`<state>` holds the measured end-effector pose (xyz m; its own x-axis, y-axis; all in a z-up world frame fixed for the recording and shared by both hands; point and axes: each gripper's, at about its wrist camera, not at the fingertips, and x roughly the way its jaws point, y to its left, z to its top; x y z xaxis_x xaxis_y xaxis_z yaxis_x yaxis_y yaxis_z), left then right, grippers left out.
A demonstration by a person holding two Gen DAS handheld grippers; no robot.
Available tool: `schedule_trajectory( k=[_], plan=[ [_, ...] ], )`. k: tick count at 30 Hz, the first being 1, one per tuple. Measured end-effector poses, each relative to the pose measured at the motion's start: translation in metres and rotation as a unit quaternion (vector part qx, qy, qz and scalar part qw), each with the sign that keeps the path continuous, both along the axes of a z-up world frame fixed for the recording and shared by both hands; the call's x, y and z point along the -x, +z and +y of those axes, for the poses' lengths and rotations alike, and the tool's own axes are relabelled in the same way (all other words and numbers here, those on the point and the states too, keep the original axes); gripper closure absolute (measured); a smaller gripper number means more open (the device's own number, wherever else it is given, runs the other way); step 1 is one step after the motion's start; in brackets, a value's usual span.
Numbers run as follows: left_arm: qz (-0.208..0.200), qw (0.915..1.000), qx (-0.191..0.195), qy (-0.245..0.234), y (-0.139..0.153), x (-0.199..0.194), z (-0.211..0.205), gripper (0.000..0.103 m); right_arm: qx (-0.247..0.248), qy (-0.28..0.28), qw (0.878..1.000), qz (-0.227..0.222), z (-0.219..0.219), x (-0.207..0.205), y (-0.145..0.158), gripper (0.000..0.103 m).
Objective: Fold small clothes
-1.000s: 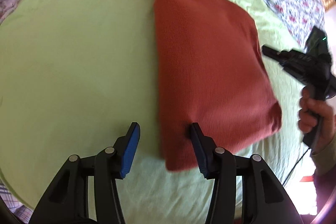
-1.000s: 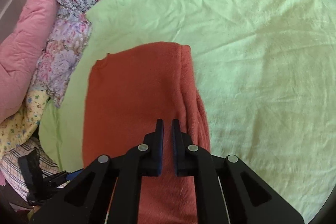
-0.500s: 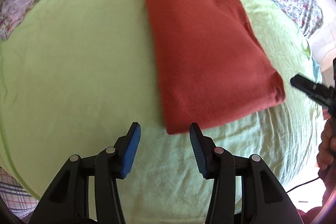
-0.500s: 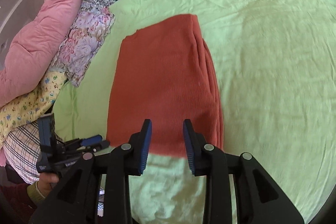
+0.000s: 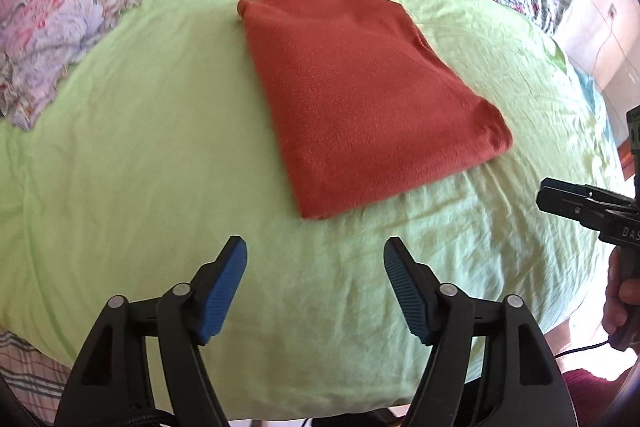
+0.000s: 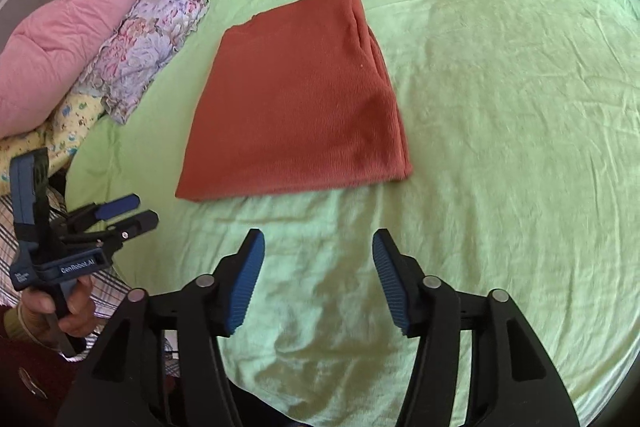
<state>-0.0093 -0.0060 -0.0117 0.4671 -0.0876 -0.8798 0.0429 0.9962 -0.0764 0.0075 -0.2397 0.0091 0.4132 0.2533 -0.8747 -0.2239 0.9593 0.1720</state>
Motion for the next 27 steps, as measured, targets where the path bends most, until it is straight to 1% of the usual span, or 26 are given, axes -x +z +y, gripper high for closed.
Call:
schedule_trajectory(
  k=[2,4,5,8,10,12,16,21,27],
  plan=[
    [-0.010,0.9998,-0.018,-0.003,0.000,0.009,0.000,0.029,0.011,0.005,1.000,-0.005,0.004,0.009,-0.002,0.035],
    [-0.015,0.9993,-0.032,-0.007,-0.002,0.014,-0.001,0.028,0.033,0.020,0.999,-0.020,0.012,0.020,-0.003,0.031],
    [-0.017,0.9990,-0.040,-0.009,-0.003,0.018,0.000,0.027,0.040,0.026,0.999,-0.026,0.015,0.024,-0.003,0.026],
    [-0.015,0.9984,-0.051,-0.021,-0.003,0.027,-0.001,0.025,0.047,0.041,0.997,-0.035,0.024,0.035,-0.005,0.018],
    [-0.021,0.9975,-0.065,-0.017,-0.002,0.031,0.000,0.024,0.053,0.045,0.997,-0.038,0.028,0.039,-0.006,0.017],
    [-0.024,0.9976,-0.064,-0.016,-0.001,0.032,0.004,0.022,0.059,0.049,0.996,-0.039,0.032,0.040,-0.007,0.017],
    [-0.026,0.9976,-0.064,-0.005,0.004,0.028,0.012,0.022,0.057,0.051,0.996,-0.042,0.037,0.039,-0.007,0.017],
    [-0.038,0.9973,-0.061,0.014,0.017,0.016,0.015,0.021,0.055,0.057,0.995,-0.059,0.045,0.031,0.003,0.017],
    [-0.047,0.9959,-0.075,0.016,0.023,0.005,0.012,0.019,0.051,0.054,0.995,-0.066,0.051,0.019,0.013,0.015]
  ],
)
